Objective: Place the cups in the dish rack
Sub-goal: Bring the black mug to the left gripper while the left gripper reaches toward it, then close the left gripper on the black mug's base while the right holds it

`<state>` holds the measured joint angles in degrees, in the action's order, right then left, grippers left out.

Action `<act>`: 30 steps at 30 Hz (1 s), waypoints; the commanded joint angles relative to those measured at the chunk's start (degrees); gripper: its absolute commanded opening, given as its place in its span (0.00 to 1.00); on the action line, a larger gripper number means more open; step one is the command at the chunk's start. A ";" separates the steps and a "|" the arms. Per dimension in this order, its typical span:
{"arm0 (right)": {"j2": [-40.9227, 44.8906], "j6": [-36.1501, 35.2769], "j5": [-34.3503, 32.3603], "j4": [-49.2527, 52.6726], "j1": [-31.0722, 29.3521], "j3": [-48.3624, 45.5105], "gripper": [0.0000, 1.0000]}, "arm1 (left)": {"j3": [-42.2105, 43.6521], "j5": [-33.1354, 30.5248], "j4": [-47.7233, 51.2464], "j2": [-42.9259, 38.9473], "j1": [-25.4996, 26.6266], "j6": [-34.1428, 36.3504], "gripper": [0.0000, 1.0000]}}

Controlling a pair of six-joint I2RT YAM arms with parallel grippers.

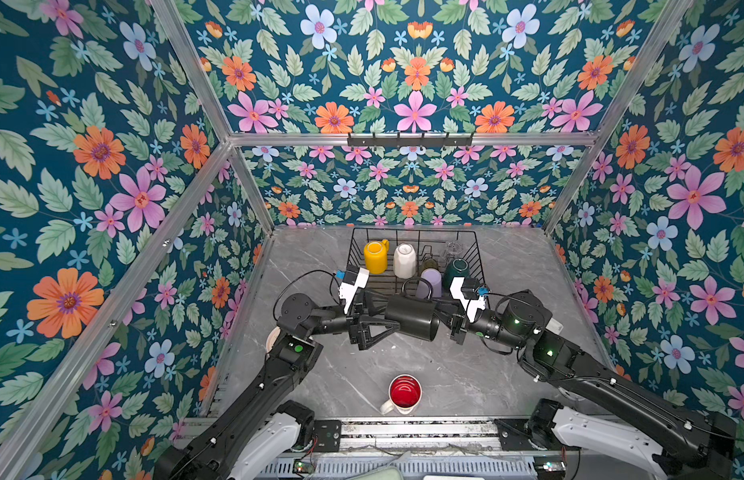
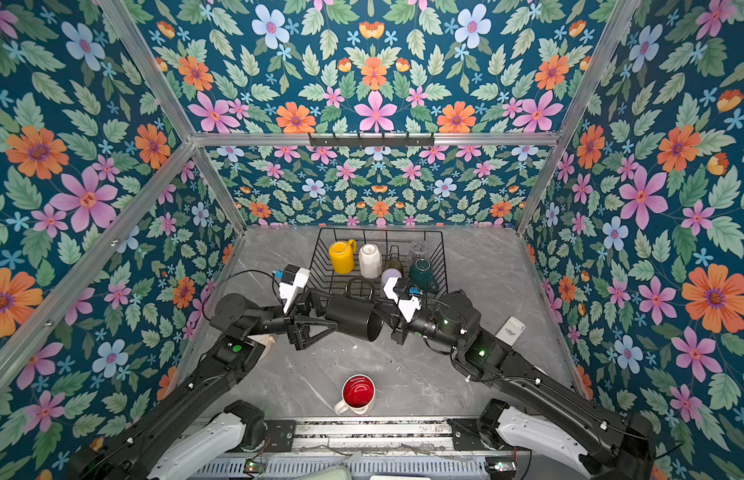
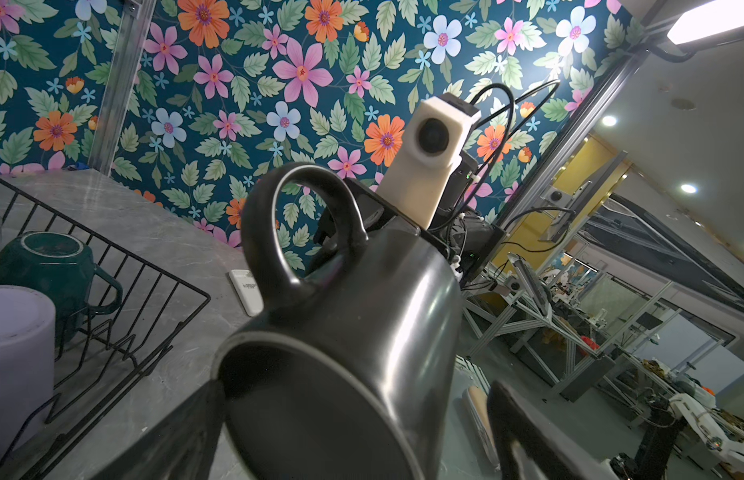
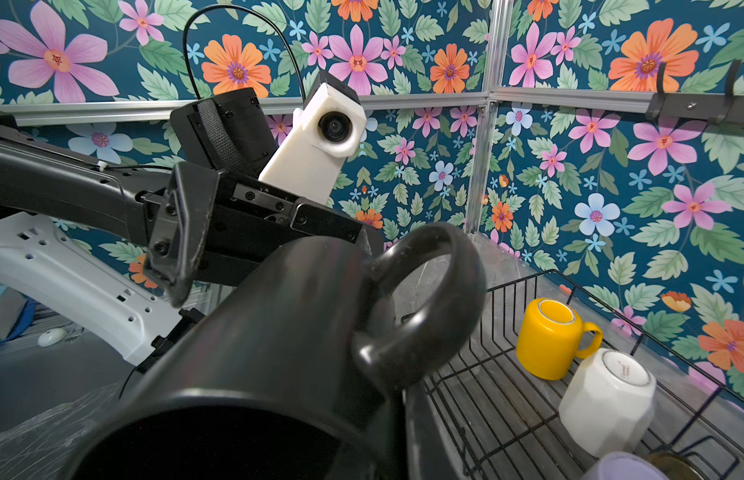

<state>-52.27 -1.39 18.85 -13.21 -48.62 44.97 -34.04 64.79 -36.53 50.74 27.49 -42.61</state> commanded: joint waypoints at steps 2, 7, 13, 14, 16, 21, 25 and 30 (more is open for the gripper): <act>1.18 2.18 6.20 -4.92 -0.34 -0.14 0.00 | -0.82 -2.63 3.76 -0.03 -0.28 3.00 1.00; 1.88 2.26 6.46 -4.24 -0.40 -0.57 0.00 | -1.54 -3.43 4.54 0.01 -0.76 3.11 1.00; 1.26 2.44 6.37 -5.48 -0.42 -0.46 0.00 | -0.75 0.11 -0.03 1.37 -0.74 -0.60 1.00; 0.92 2.36 6.37 -5.59 -0.40 -0.25 0.00 | -0.44 0.84 -1.55 1.51 -0.77 -1.56 1.00; 0.35 2.27 6.37 -5.96 -0.41 0.02 0.00 | 0.39 2.18 -4.84 1.54 -0.72 -3.75 1.00; -0.77 2.00 6.24 -7.07 -0.42 0.86 0.00 | 1.34 3.77 -8.71 1.02 -0.77 -6.19 1.00; -1.71 1.71 6.47 -7.59 -0.37 1.80 0.00 | 1.70 4.58 -9.98 0.94 -0.77 -7.02 1.00; -3.83 2.33 8.01 -8.95 -0.42 2.93 0.00 | 1.87 4.69 -10.48 0.89 -0.76 -7.47 1.00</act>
<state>-55.53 -0.58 24.80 -13.91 -48.95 46.98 -32.23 68.84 -44.91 51.72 26.74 -49.36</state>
